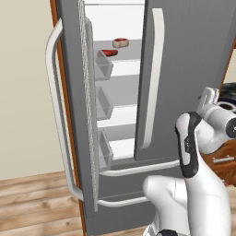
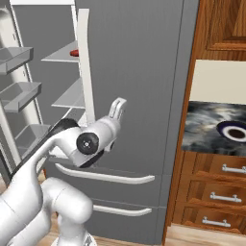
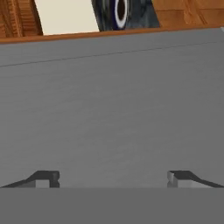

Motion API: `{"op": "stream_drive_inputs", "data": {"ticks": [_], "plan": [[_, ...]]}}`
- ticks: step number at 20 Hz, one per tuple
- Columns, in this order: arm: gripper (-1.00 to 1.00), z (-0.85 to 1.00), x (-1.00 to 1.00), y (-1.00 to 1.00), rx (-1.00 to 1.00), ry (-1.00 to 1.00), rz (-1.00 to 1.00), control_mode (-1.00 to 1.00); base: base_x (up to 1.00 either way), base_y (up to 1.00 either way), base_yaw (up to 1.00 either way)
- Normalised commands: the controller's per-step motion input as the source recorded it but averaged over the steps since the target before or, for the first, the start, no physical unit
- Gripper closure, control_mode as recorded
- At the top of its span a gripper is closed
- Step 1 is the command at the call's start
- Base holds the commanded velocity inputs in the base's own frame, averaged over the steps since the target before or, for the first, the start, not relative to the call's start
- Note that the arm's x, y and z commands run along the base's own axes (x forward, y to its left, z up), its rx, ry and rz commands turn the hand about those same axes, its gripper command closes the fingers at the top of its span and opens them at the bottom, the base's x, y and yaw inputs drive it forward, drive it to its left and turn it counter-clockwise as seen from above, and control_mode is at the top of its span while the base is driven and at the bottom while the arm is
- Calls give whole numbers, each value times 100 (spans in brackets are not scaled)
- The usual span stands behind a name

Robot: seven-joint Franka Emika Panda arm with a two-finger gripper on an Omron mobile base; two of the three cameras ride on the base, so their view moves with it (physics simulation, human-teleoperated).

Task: Place the steak on the counter behind the older steak on the same shelf of the fridge to maintain FIFO order. Close the fridge door when finished.

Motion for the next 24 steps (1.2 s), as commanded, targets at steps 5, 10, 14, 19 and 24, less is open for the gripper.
{"op": "stream_drive_inputs", "data": {"ticks": [5,10,14,19,24], "plan": [[-100,52,-76,35,-22,0,0,-100,0,0,0],[-100,8,-60,79,-30,5,0,-100,0,0,0],[-100,-29,-6,77,-33,18,0,-100,0,0,0],[-100,-22,-38,22,-18,-2,0,-100,0,0,0],[-100,-14,-77,78,-24,-6,7,-100,0,0,0]]}}
